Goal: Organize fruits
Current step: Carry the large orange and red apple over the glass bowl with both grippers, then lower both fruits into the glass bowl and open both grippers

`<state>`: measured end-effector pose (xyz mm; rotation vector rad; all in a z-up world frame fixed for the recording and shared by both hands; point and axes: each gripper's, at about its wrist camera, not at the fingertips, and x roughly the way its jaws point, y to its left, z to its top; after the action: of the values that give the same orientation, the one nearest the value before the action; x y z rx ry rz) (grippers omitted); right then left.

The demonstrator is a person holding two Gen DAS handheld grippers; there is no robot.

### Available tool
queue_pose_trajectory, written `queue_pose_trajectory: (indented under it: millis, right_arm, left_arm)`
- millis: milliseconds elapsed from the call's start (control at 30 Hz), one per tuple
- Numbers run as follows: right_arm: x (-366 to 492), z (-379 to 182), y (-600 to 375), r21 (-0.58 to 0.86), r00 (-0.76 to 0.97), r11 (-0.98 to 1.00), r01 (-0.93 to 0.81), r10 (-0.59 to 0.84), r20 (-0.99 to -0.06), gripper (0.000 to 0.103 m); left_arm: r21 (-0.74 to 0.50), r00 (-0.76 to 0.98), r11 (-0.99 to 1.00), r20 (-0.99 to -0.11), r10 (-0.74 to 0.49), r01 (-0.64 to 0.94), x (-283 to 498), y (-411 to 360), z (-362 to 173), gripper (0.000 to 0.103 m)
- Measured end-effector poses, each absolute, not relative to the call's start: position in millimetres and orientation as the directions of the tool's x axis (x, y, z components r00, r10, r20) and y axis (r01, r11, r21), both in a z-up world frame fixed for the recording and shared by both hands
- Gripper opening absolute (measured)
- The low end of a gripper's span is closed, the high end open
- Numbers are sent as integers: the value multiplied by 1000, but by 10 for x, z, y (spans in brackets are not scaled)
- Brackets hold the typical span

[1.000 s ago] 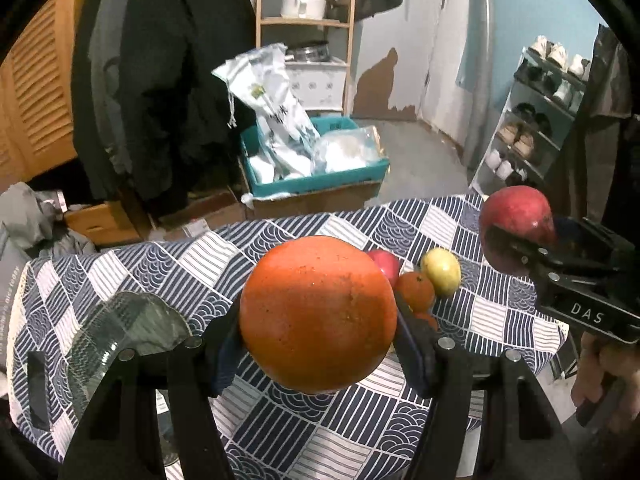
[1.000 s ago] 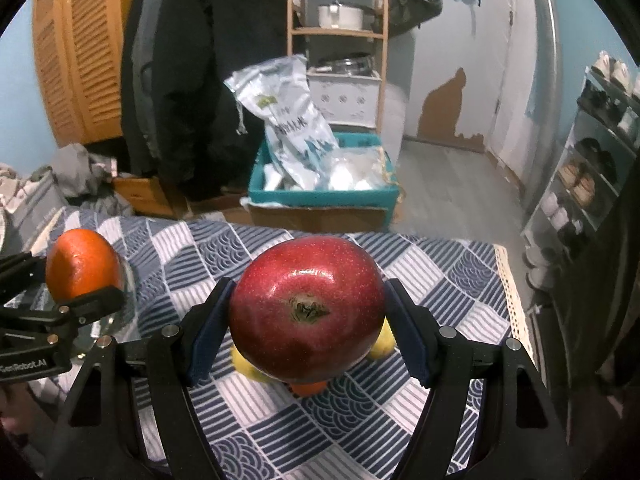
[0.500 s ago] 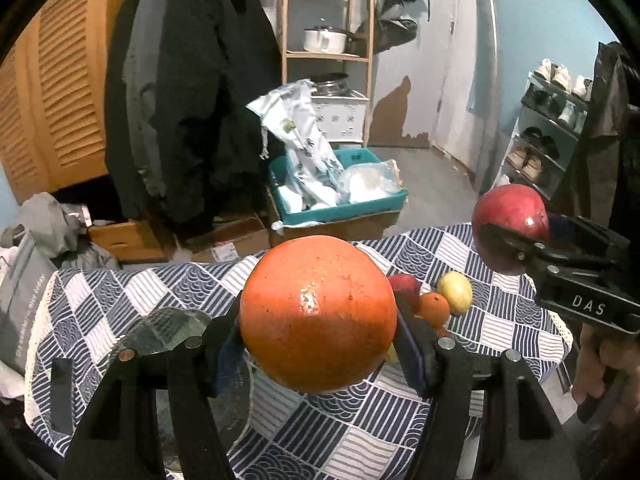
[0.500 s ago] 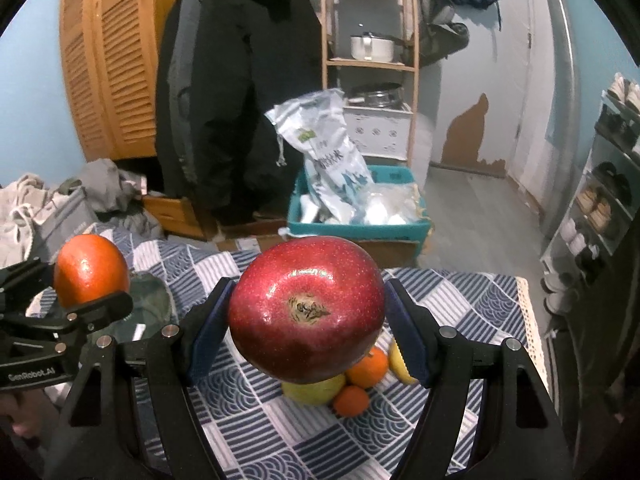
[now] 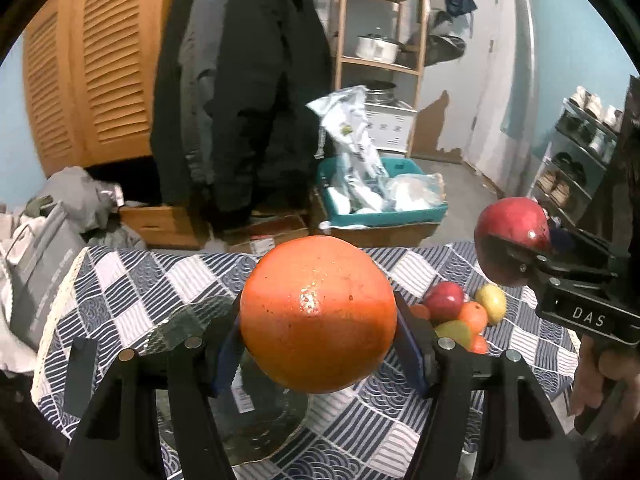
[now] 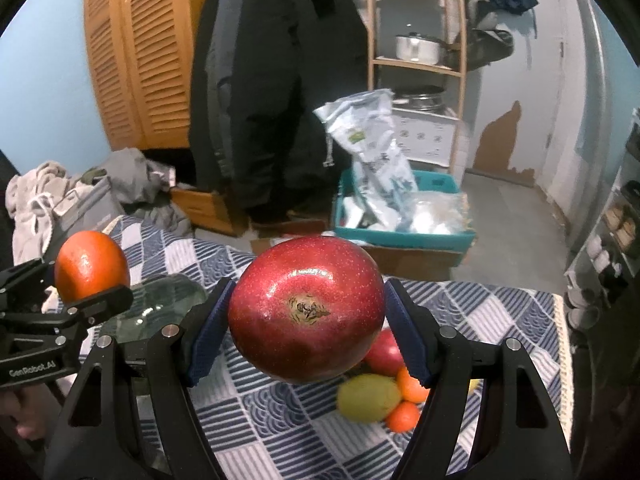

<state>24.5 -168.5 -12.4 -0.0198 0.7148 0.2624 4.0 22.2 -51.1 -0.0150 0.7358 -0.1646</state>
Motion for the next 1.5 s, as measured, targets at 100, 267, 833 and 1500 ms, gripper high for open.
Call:
queue_pose_trajectory:
  millis: [100,267,833,1500]
  right_arm:
    - [313,-166,-1521,75,709,960,-269,250,-659,75]
    - [417,-263,-1244,80,682,948,-307,278,-677,75]
    - [801,-920,-221,111,528,889,-444,360,-769,75]
    - [925,-1612,194,84,379,855,-512,312,-871,75]
  left_arm:
    - [-70,730,992,-672,-126,107,49,371,-567,67]
    - [-59,720,997,-690,-73,44,83,639,-702,67]
    - [-23,606,988,-792,73,-150,228,1445,-1359,68]
    - [22,420,979,-901,107,-201,373,1623,-2008,68]
